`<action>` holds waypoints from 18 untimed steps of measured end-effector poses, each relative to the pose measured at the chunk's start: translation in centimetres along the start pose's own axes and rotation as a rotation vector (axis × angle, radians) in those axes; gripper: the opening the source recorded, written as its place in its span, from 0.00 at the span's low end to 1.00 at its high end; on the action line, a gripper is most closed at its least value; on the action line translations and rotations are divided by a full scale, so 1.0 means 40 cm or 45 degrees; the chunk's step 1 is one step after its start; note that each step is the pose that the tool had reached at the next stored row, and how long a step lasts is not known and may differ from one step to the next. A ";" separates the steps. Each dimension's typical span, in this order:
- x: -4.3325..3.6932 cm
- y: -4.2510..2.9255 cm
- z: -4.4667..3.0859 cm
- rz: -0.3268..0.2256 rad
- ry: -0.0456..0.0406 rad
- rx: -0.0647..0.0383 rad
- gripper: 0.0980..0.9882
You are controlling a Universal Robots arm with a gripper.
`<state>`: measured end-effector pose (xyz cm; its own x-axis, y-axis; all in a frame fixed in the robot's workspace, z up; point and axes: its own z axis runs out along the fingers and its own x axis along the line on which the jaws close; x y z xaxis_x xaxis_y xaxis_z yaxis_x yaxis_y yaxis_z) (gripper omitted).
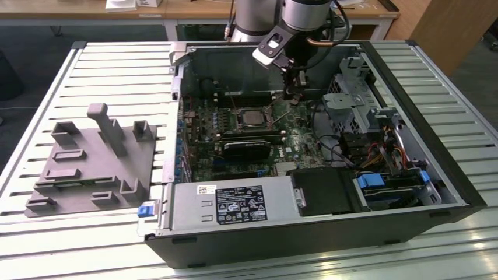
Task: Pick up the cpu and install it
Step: 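Close the cpu cover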
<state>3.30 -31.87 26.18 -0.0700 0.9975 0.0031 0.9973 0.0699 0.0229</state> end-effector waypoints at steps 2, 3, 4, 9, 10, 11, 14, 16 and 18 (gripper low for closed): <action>0.000 0.005 0.001 0.000 0.000 0.000 0.01; 0.000 0.006 0.001 0.000 0.000 0.000 0.01; 0.000 0.006 0.001 0.000 0.000 0.000 0.01; -0.001 0.020 0.004 0.003 0.000 0.000 0.01; -0.001 0.023 0.005 0.006 0.000 0.000 0.01; -0.002 0.025 0.006 0.010 0.000 0.000 0.01; -0.002 0.031 0.009 0.021 0.000 0.000 0.01; -0.003 0.035 0.009 0.024 -0.001 0.000 0.01; -0.003 0.041 0.010 0.024 -0.001 0.000 0.01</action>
<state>4.96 -31.87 25.80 -0.0510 0.9987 0.0031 0.9984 0.0510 0.0229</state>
